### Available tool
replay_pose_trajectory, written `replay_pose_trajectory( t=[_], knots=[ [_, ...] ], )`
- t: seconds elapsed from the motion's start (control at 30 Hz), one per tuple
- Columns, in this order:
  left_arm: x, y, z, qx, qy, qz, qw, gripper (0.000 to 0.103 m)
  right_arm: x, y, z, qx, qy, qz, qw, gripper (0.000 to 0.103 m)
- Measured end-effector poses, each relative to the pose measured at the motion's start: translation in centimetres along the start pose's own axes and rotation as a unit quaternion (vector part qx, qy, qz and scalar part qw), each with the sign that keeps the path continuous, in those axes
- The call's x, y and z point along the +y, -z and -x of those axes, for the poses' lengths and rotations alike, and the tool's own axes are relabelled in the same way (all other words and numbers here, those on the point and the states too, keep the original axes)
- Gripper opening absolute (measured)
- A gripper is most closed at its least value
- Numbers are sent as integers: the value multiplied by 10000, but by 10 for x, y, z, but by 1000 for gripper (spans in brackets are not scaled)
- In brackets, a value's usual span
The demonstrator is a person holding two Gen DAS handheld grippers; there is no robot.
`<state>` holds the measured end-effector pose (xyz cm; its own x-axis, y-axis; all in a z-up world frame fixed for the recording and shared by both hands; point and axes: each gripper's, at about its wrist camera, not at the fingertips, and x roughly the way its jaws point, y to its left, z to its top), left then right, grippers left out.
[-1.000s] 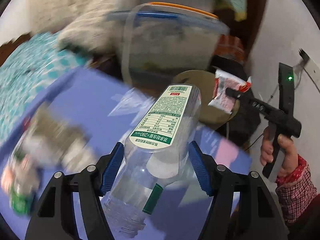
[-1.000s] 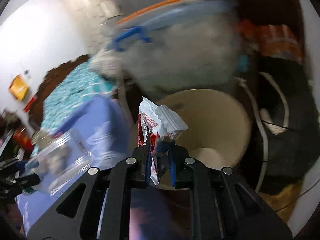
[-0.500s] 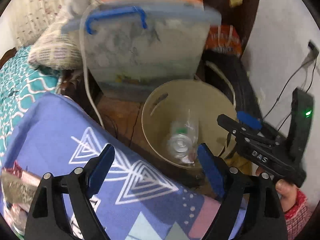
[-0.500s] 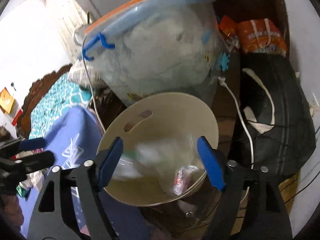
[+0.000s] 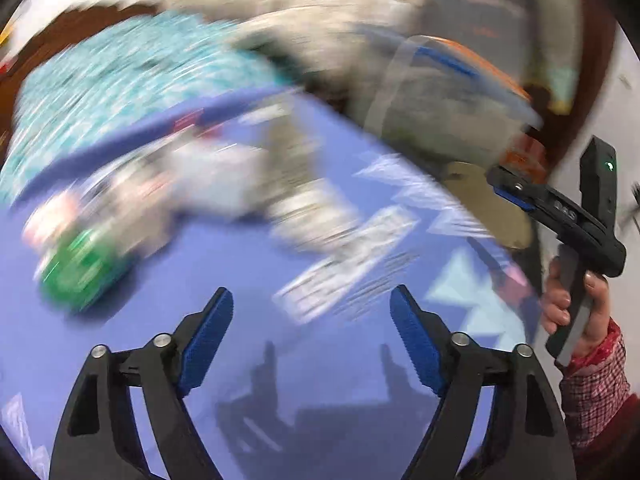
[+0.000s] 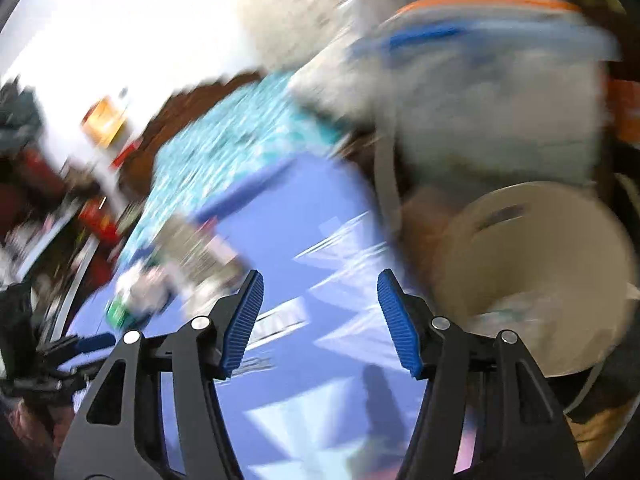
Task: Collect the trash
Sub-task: 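Grasp the crushed green can with the left tool while the right grasps tissue, then lift the green can with the left tool, holding tissue in the right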
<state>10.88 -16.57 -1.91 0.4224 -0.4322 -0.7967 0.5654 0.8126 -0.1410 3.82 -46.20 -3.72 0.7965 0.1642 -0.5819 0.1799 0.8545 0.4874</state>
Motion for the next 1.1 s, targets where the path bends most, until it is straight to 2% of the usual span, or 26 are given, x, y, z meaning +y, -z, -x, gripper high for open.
replay_pose_trajectory(
  t=[0.1, 0.17, 0.27, 0.33, 0.37, 0.4, 0.47, 0.57, 0.63, 0.7, 0.77, 0.8, 0.87, 0.97, 1.1],
  knots=[
    [60, 26, 22, -112, -510, 554, 9971, 76, 48, 7, -54, 614, -295, 389, 9969, 62],
    [91, 44, 33, -111, -819, 837, 9931, 77, 72, 12, -88, 967, -368, 497, 9934, 70],
    [143, 58, 48, -133, -1087, 1300, 9854, 77, 97, 17, -125, 1218, -209, 669, 9901, 72],
    [165, 57, 56, -179, -1175, 1471, 9820, 78, 113, 20, -137, 1291, -161, 778, 9885, 71],
    [174, 53, 58, -196, -1175, 1513, 9813, 82, 120, 25, -141, 1348, -104, 869, 9870, 68],
    [183, 50, 59, -236, -1169, 1543, 9808, 85, 129, 29, -141, 1285, 27, 1059, 9860, 57],
    [192, 39, 57, -312, -1136, 1577, 9804, 88, 138, 37, -139, 1334, -94, 1176, 9840, 50],
    [191, 19, 46, -378, -998, 1503, 9829, 88, 149, 49, -130, 1342, -187, 1237, 9830, 49],
    [197, 9, 33, -298, -959, 1652, 9811, 87, 152, 59, -123, 1379, -297, 1235, 9823, 49],
    [203, 4, 20, -218, -902, 1875, 9779, 82, 154, 65, -121, 1366, -341, 1230, 9824, 49],
    [210, 0, 6, -52, -925, 2085, 9736, 67, 152, 65, -121, 1373, -359, 1129, 9834, 49],
    [215, 0, -2, 31, -749, 2260, 9712, 64, 150, 65, -121, 1373, -384, 1049, 9842, 49],
    [220, 2, -12, 137, -403, 2498, 9674, 46, 149, 59, -124, 1375, -414, 991, 9847, 49],
    [208, 7, -10, 90, -507, 2340, 9709, 44, 149, 57, -125, 1371, -438, 965, 9849, 49],
    [199, 29, 10, 34, -378, 2299, 9725, 41, 152, 56, -120, 1321, -506, 1017, 9847, 49]
  ],
)
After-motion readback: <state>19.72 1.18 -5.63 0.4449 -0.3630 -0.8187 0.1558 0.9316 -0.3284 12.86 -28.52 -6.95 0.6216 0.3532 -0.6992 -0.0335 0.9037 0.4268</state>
